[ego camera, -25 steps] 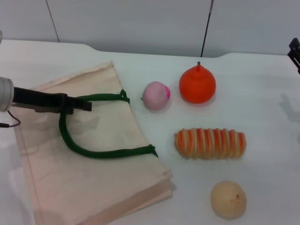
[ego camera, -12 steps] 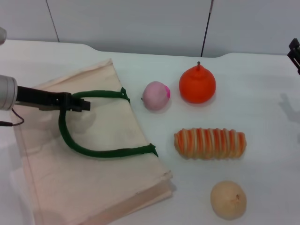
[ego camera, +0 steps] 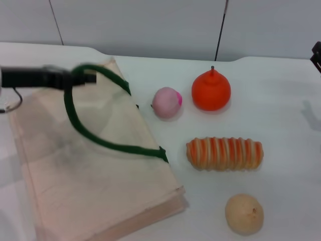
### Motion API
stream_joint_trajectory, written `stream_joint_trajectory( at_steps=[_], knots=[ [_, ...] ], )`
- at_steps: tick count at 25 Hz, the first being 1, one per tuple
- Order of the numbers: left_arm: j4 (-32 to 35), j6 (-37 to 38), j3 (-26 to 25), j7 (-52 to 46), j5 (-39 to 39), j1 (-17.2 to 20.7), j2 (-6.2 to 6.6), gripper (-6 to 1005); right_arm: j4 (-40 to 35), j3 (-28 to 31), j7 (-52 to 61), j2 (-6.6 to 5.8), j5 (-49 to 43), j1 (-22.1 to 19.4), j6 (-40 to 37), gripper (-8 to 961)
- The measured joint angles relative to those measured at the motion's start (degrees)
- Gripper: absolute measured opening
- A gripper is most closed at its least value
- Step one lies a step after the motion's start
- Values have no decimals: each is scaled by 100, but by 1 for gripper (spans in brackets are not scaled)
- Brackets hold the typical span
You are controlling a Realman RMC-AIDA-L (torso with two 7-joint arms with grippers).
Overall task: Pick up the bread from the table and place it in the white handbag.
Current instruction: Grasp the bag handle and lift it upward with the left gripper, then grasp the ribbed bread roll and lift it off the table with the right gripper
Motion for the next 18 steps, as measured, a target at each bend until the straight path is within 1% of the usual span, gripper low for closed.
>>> stream_joint_trajectory(
  at_steps=[2,6,7,10,14,18],
  knots=[
    [7,387,0,323,-520,96,67,60,0,1,1,0,0,-2,0,893],
    [0,1064,0,615,-1081,173,147,39,0,0,25,0,0,-1,7,893],
    [-3,1130,0,626,-1111,175,158,39,-3,0,56,0,0,-1,8,893],
    [-4,1533,-1,641,-1160,156,253,38,-35,-3,266,-3,0,-12,14,893],
    [-37,1945,-1,588,-1141,110,348,37,-234,-63,1097,-7,-45,-29,26,893],
    [-52,2028,-1,539,-1001,102,372,37,-690,-314,1902,-21,-312,-32,22,894]
  ],
)
